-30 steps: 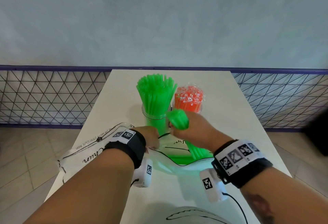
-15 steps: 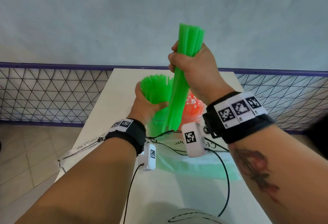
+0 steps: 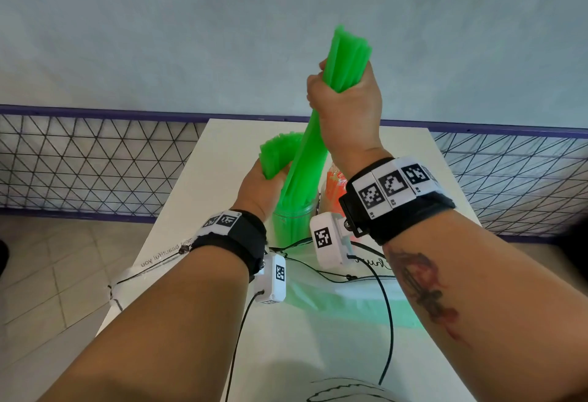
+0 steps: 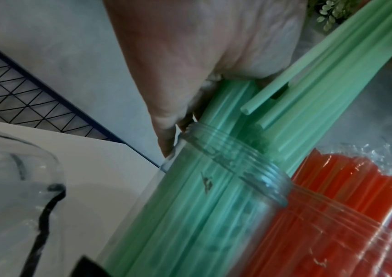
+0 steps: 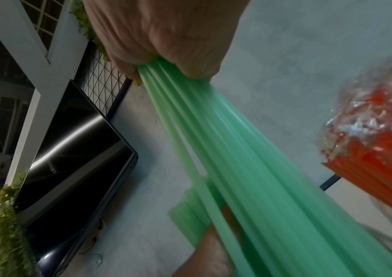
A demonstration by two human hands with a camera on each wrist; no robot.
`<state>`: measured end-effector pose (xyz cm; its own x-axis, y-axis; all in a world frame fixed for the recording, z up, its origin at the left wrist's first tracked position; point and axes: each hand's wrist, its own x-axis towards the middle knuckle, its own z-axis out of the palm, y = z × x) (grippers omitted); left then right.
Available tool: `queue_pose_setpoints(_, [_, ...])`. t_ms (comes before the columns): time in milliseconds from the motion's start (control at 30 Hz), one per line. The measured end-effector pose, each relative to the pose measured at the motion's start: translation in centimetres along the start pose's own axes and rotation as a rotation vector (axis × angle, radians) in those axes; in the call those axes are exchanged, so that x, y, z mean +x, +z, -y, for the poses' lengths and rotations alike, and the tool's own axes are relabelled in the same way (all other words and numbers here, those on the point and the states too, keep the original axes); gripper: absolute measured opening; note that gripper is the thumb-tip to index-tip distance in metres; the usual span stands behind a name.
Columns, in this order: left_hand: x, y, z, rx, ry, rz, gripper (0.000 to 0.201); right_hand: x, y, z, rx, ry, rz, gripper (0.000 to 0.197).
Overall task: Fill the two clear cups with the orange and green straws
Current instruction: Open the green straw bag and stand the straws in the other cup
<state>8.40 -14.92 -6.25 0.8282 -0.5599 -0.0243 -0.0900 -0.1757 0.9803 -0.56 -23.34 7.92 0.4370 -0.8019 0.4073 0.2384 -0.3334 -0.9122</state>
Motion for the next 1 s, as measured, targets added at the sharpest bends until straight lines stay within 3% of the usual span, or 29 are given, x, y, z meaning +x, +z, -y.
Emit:
queue_pose_setpoints(133, [-0.2,-0.2,0.1,-0.018,0.013,0.01,0.045,0.3,-0.4,-0.2,0.066,0.026,-0.185,0.018])
queue_pose_setpoints(267, [-0.4,-0.5,-0.2,0.005,0.025,0.019,0.041,0.3,-0.7,-0.8,0.101,0.058,-0.249,0.018])
queue_pose_setpoints(533, [-1.0,-0.6,-0.1,0.016,0.087,0.038,0.041,-1.2,-1.3,-3.3,-0.02,0.066,-0.208,0.021])
queue_pose_setpoints(700, [-1.2,-0.6,0.1,0.101,0.164,0.052,0.045,-2.3,0.1,-3.3,-0.113,0.008,-0.065,0.022])
queue_pose_setpoints(800, [-1.2,-1.2,0.4,0.117,0.181,0.068,0.062,-1.8,0.2,-3.2,-0.092,0.036,-0.139,0.022])
queue_pose_setpoints(900, [-1.1,-1.5,0.7,0.156,0.168,0.064,0.048,-0.4,0.1,-2.7,-0.072,0.052,-0.261,0.02])
queue_pose_setpoints(1000, [-1.1,-1.4,0.8,0.129,0.166,0.067,0.043,-0.2,0.2,-2.3,-0.083,0.004,-0.253,0.024])
